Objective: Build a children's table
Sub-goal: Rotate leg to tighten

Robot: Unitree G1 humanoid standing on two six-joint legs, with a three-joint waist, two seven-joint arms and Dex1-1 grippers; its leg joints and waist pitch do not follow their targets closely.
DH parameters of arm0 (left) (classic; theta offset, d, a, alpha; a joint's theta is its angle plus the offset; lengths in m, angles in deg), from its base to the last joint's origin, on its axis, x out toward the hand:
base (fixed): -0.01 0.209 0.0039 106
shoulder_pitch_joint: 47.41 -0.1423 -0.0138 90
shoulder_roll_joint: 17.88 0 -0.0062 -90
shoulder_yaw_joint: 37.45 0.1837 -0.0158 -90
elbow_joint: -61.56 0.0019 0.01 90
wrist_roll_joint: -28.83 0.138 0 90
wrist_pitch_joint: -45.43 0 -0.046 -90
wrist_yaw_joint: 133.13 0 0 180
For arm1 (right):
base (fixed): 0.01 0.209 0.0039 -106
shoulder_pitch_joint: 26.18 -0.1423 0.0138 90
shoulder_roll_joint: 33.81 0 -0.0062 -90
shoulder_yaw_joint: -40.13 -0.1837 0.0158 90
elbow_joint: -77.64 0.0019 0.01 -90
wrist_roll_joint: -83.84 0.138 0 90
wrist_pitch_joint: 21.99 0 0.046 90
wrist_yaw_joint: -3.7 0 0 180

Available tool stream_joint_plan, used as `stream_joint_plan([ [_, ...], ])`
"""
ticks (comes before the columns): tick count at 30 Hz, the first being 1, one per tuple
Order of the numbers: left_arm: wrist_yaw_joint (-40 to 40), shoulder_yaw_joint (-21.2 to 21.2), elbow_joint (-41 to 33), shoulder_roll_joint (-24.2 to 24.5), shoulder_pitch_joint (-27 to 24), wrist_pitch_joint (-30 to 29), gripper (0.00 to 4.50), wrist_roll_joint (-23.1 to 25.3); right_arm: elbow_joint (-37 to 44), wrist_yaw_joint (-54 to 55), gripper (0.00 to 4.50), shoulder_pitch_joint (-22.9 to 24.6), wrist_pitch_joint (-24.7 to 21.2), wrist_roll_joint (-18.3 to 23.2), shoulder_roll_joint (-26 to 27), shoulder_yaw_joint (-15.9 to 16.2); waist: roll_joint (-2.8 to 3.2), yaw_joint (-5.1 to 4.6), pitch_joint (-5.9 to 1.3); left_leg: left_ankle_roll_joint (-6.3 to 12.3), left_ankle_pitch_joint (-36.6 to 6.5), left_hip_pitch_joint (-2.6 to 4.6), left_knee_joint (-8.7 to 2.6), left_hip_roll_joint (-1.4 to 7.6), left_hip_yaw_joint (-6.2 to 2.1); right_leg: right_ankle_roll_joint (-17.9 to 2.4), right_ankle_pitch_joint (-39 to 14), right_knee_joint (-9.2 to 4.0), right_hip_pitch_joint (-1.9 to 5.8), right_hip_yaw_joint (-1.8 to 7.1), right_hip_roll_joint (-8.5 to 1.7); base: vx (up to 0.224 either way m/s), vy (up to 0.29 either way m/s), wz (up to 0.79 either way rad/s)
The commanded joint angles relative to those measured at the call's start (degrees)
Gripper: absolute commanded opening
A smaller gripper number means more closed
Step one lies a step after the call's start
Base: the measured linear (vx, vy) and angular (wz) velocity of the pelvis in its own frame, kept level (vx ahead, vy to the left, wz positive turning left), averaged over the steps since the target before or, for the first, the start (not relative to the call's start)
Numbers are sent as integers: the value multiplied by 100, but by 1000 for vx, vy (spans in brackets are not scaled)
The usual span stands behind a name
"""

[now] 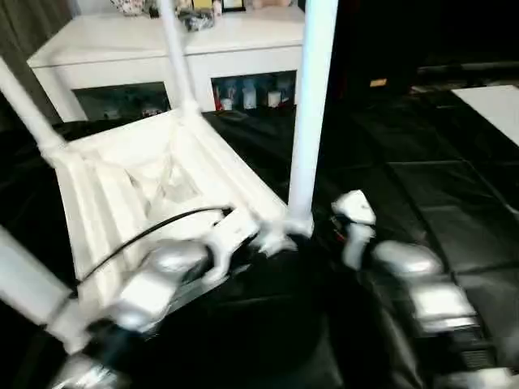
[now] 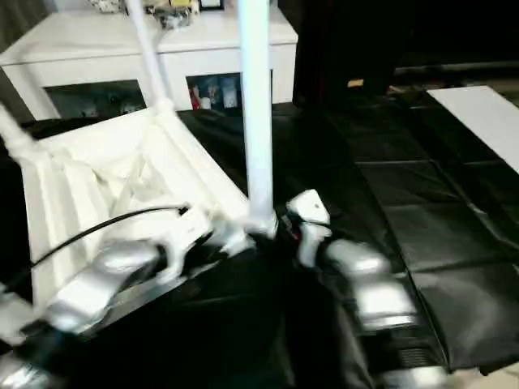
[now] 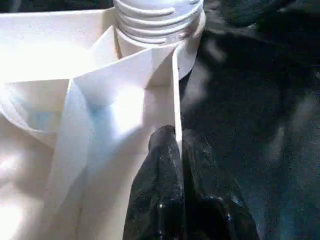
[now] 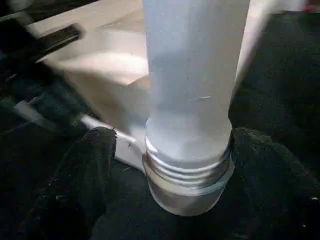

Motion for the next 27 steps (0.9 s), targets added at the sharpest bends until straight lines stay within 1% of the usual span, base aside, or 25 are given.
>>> stream_joint_plan([
  [1, 396, 1, -313, 79, -44, 127, 0, -260, 153, -565, 388, -2, 86, 88, -105, 262, -153, 27, -366, 744, -716, 36, -374, 253, -57, -1570, -563, -263, 279, 170, -268, 0, 0, 0],
  [3, 742, 34, -537, 294, -132, 129, 0, -405, 120, -989, 388, -60, 112, 123, -305, 337, -128, 48, -359, 779, -742, 61, -370, 270, -53, -1631, -596, -255, 257, 167, -258, 0, 0, 0],
  [5, 822, 31, -614, 360, -163, 90, 0, -461, 23, -1095, 388, -128, 218, 101, -353, 370, -119, 48, -337, 732, -858, 63, -388, 281, -53, -1644, -727, -269, 247, 164, -248, 0, 0, 0],
  [7, 915, 43, -675, 428, -179, 39, 0, -515, -129, -1188, 388, -228, 340, 64, -351, 393, -120, 47, -333, 623, -1010, 82, -397, 283, -51, -1648, -837, -274, 232, 168, -243, 0, 0, 0],
  [8, 970, 55, -703, 462, -185, 24, 0, -540, -193, -1225, 388, -272, 389, 45, -339, 405, -127, 49, -314, 550, -1167, 87, -412, 285, -47, -1628, -963, -291, 220, 177, -238, 0, 0, 0],
  [9, 995, 57, -711, 474, -187, 24, 0, -553, -231, -1252, 388, -298, 418, 29, -335, 415, -129, 67, -315, 476, -1266, 97, -412, 286, -46, -1606, -1086, -294, 220, 190, -255, 0, 0, 0],
  [10, 1038, 60, -727, 499, -190, 24, 0, -580, -302, -1314, 388, -344, 473, 5, -330, 430, -121, 74, -310, 407, -1326, 109, -417, 285, -41, -1600, -1134, -299, 206, 193, -243, 0, 0, 0],
  [12, 1060, 73, -731, 531, -184, 39, 0, -571, -382, -1413, 388, -394, 487, 16, -320, 448, -138, 81, -311, 354, -1340, 97, -416, 277, -40, -1596, -1103, -287, 219, 198, -244, 0, 0, 0],
  [15, 1086, 78, -722, 543, -172, 36, 0, -556, -496, -1520, 388, -463, 519, 41, -303, 481, -143, 95, -316, 374, -1239, 90, -403, 272, -39, -1612, -994, -271, 234, 203, -252, 0, 0, 0],
  [16, 1092, 77, -717, 541, -169, 35, 0, -554, -528, -1539, 372, -480, 535, 45, -299, 492, -148, 98, -314, 382, -1209, 85, -404, 273, -40, -1605, -975, -270, 239, 204, -250, 0, 0, 0],
  [18, 1085, 77, -685, 539, -154, 36, 0, -532, -587, -1619, 354, -511, 548, 48, -289, 526, -151, 108, -334, 440, -1022, 74, -383, 267, -41, -1629, -810, -243, 255, 198, -252, 0, 0, 0],
  [20, 1079, 80, -677, 551, -151, 32, 0, -530, -617, -1656, 351, -530, 554, 61, -278, 531, -167, 106, -344, 499, -882, 68, -365, 264, -39, -1668, -655, -225, 263, 193, -250, 0, 0, 0],
  [21, 1080, 83, -677, 567, -157, 31, 0, -529, -621, -1659, 335, -538, 549, 77, -264, 520, -160, 113, -345, 536, -837, 68, -359, 263, -38, -1695, -604, -216, 260, 190, -247, 0, 0, 0],
  [22, 1082, 83, -679, 573, -161, 30, 0, -529, -622, -1661, 335, -540, 549, 80, -260, 516, -157, 117, -347, 549, -812, 69, -357, 264, -39, -1703, -577, -210, 263, 188, -245, 0, 0, 0],
  [23, 1086, 83, -682, 581, -166, 28, 0, -529, -631, -1667, 314, -544, 552, 84, -253, 510, -159, 116, -345, 570, -811, 67, -355, 263, -37, -1713, -563, -209, 259, 188, -242, 0, 0, 0],
  [25, 1096, 88, -678, 600, -184, 25, 0, -520, -673, -1664, 311, -543, 555, 94, -230, 482, -146, 121, -345, 570, -844, 70, -355, 265, -39, -1720, -598, -211, 259, 186, -244, 0, 0, 0],
  [27, 1047, 117, -606, 570, -159, -2, 0, -468, -752, -1471, 287, -532, 566, 91, -167, 393, -149, 117, -339, 518, -973, 77, -365, 268, -40, -1700, -743, -225, 256, 187, -244, 0, 0, 0],
])
